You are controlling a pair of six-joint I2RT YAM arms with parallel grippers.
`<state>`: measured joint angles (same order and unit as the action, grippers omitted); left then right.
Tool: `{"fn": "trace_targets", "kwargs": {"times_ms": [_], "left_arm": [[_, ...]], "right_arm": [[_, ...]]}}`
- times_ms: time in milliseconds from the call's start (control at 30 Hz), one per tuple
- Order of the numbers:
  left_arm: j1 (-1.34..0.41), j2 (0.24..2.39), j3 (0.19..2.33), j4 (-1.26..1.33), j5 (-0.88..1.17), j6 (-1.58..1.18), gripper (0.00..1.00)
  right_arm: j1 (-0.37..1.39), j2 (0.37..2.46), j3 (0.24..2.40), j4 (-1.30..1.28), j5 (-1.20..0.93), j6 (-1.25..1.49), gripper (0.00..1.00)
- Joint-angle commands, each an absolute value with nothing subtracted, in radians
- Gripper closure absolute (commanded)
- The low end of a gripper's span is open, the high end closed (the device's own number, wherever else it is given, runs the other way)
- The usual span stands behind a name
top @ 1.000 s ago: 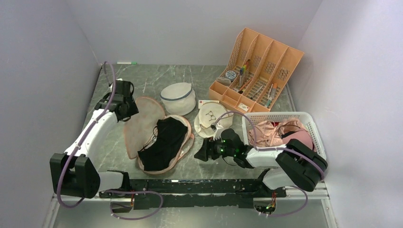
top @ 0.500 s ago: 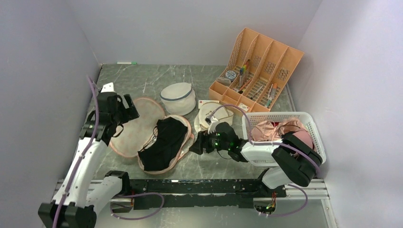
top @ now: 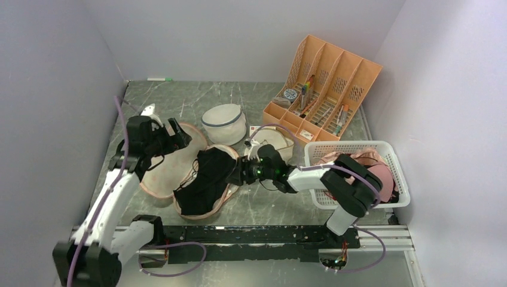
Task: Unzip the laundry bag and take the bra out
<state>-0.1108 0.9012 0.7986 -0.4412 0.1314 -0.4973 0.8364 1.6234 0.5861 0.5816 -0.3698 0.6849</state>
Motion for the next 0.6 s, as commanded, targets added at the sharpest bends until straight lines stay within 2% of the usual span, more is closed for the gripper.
{"fn": "trace_targets", "kwargs": {"times_ms": [0,233,400,500,567], "left_arm": [[-0.092,1.02,0.749,-0.31,0.267,-0.622,0.0],[0.018,1.171,0.699,-0.037,0.357,-0.816,0.01],[0.222,1.379,0.566,0.155,0.588,-0.96,0.0],[0.253,1.438,0.514,0.255,0.659,-0.952,0.03],[0.247,1.402,0.52,0.227,0.653,-0.903,0.01]], "right_arm": [[0.873,1.699,0.65,0.669,-0.42,0.707,0.5],[0.898,1.815,0.654,0.766,-0.443,0.754,0.52],[0.897,1.854,0.588,0.783,-0.4,0.751,0.52],[0.897,1.851,0.549,0.822,-0.409,0.768,0.52],[0.898,1.838,0.526,0.84,-0.427,0.779,0.52]]}}
